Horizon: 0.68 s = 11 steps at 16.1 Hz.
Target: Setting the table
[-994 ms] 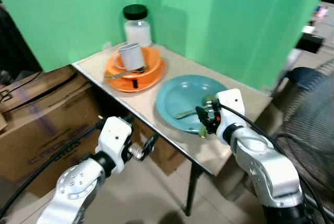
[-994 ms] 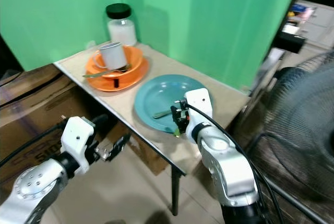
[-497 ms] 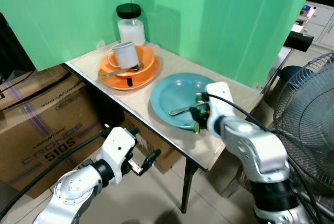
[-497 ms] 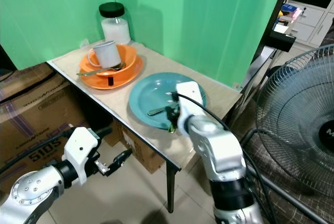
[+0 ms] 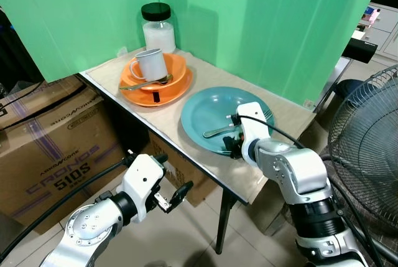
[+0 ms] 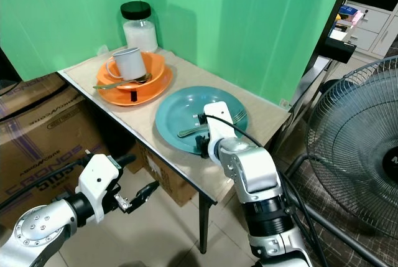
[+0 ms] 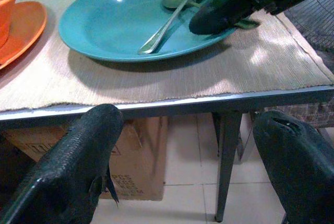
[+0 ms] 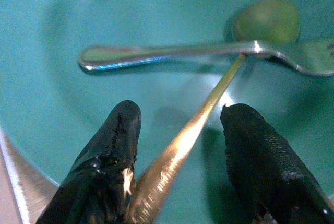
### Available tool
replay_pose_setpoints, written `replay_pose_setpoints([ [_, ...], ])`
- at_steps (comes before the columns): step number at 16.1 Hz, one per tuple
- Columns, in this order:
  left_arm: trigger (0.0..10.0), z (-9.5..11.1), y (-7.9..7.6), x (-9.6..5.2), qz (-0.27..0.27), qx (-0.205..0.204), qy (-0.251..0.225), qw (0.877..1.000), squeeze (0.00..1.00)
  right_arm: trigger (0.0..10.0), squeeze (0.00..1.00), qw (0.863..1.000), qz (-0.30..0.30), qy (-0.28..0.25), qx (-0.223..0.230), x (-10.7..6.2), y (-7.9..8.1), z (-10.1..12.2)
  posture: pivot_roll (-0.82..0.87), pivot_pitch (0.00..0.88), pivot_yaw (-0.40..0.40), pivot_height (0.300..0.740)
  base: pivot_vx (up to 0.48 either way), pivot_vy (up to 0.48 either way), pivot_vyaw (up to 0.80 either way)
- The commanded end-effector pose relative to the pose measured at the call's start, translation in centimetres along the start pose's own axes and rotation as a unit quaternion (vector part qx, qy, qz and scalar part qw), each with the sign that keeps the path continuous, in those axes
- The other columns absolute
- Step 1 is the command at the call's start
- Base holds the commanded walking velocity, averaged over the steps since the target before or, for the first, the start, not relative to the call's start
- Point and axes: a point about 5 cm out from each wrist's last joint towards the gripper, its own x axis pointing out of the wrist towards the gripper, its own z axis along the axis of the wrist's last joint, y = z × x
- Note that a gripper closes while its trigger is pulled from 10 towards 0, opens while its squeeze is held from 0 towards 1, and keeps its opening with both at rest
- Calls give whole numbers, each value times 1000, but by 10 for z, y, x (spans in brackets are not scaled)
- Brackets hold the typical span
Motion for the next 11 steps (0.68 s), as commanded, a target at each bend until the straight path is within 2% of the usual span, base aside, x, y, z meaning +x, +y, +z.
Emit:
replay_pose_setpoints([
  [1, 10000, 2, 1, 0, -2, 9, 1, 1000, 0, 10000, 0, 1000, -20, -12, 10, 2, -5, 7, 91, 0, 3, 740, 0, 0, 0],
  [7, 10000, 3, 0, 3, -3, 13, -1, 1000, 0, 10000, 0, 999, -38, -13, -1, 12, -5, 16, 88, 0, -1, 740, 0, 0, 0],
  [8, 10000, 3, 0, 3, -2, 13, -2, 1000, 0, 8824, 0, 999, -38, -11, -1, 12, -4, 16, 88, 0, -1, 740, 0, 0, 0],
  [9, 10000, 4, 0, 3, -2, 13, -3, 1000, 0, 5882, 0, 999, -38, -7, -1, 14, -4, 15, 88, 0, 0, 740, 0, 0, 0],
  [10, 10000, 4, 0, 4, -3, 13, -3, 1000, 0, 2039, 0, 999, -40, -1, 2, 16, -5, 13, 86, 0, 1, 740, 0, 0, 0],
  [11, 10000, 4, 0, 4, -4, 14, -3, 1000, 0, 1882, 0, 999, -42, 1, 3, 16, -5, 13, 86, 0, 1, 740, 0, 0, 0],
])
